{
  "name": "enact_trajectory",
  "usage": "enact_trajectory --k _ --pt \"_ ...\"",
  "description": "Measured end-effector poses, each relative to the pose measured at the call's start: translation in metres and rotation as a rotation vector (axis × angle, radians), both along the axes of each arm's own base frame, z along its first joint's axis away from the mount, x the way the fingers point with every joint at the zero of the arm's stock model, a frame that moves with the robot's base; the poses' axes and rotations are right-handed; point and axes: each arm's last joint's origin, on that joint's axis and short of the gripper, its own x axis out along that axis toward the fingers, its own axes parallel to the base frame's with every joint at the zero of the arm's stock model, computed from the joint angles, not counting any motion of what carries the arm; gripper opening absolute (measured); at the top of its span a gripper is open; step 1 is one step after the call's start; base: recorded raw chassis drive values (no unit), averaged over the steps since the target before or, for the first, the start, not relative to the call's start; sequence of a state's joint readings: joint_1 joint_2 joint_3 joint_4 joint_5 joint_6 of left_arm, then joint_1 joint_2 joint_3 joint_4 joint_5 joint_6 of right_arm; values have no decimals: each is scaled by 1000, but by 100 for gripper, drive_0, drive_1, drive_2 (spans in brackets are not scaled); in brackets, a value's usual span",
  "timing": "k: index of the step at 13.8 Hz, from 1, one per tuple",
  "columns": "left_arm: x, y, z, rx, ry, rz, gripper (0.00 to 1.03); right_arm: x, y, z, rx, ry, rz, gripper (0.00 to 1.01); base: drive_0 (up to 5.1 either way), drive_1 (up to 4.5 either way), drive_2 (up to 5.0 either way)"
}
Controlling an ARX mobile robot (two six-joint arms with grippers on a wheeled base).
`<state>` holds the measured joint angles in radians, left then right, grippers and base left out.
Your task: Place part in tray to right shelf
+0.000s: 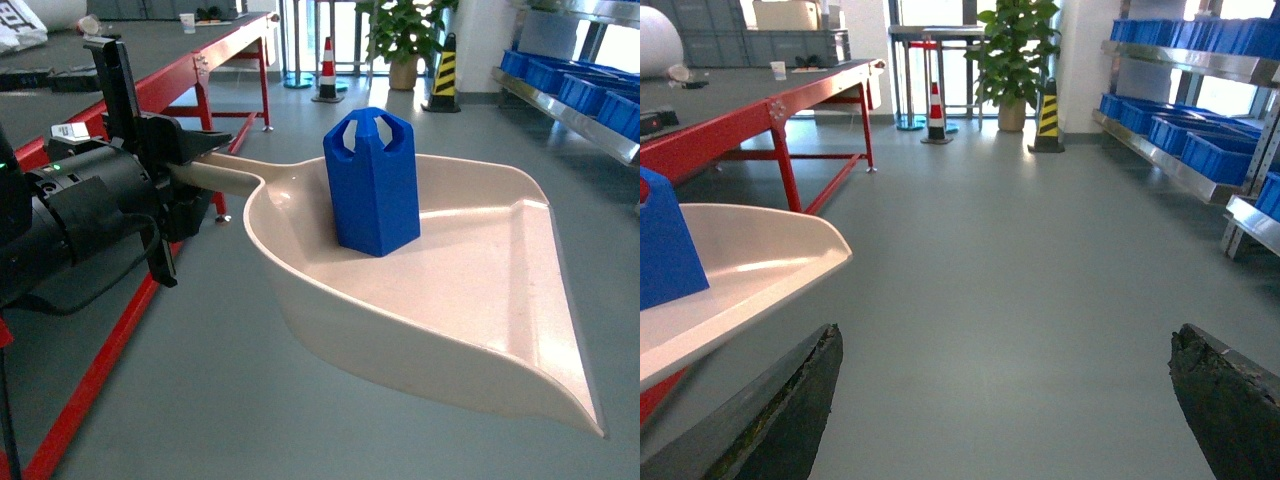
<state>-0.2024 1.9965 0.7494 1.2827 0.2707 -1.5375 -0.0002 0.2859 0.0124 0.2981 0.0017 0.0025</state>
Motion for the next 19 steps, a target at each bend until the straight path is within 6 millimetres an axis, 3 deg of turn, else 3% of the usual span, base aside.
enact_trajectory --k 19 --pt "1 1 0 1 5 11 13 0 0 0 0 5 0 98 1 433 -431"
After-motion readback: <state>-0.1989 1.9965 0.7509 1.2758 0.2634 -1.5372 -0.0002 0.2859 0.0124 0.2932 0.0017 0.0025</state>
